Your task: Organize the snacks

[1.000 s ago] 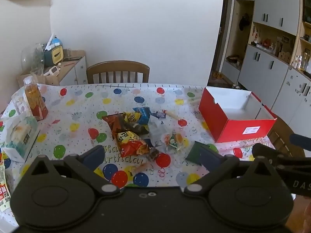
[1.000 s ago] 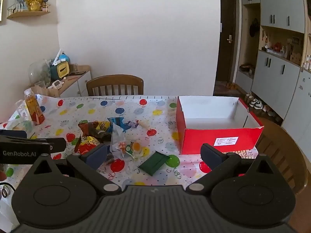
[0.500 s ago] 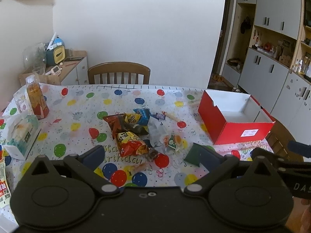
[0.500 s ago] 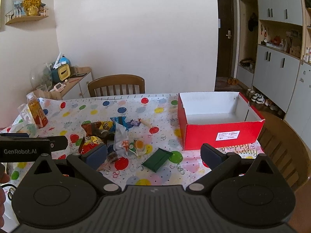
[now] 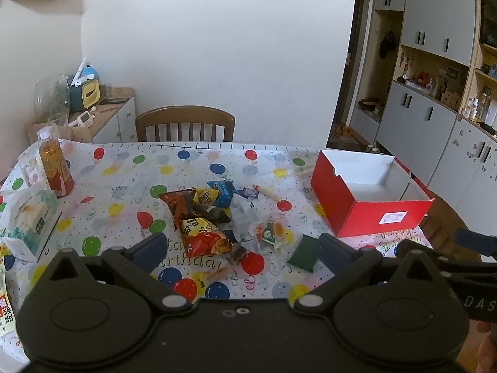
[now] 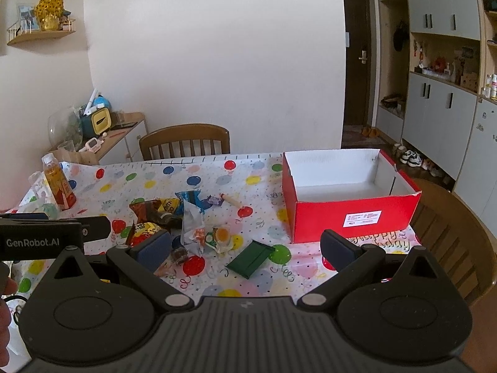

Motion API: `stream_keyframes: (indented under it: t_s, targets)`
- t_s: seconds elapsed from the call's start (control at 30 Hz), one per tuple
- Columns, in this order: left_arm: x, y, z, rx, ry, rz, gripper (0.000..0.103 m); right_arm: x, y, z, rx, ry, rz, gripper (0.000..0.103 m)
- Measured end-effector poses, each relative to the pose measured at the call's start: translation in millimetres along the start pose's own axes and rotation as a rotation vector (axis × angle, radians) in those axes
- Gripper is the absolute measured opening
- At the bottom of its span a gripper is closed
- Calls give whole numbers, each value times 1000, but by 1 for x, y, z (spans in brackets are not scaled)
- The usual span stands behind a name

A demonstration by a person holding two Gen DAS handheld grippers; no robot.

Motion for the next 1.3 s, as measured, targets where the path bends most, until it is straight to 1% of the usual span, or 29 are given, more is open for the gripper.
stream_keyframes:
  t_s: [0.7,1.0,1.3]
  targets:
    - [-7,-8,3,-51,31,-26,103,-1,-7,4,-41,21,-9,103]
    - [-10,-12,-2,-53,47,-30,103,-3,-8,3,-49,21,-9,103]
    - [-11,-13,-13,-33,67,-17,103,-5,-10,-5,-48,14,4,103]
Point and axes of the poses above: each gripper's, at about its wrist camera, not at the fingertips, and z roughly against the way its jaws point, x to its left, y to its underside, the point moved 4 cm from there along -z, roughly the way its jaws point, and after that the axes turned 10 degrees about z, right-handed, at the moved point
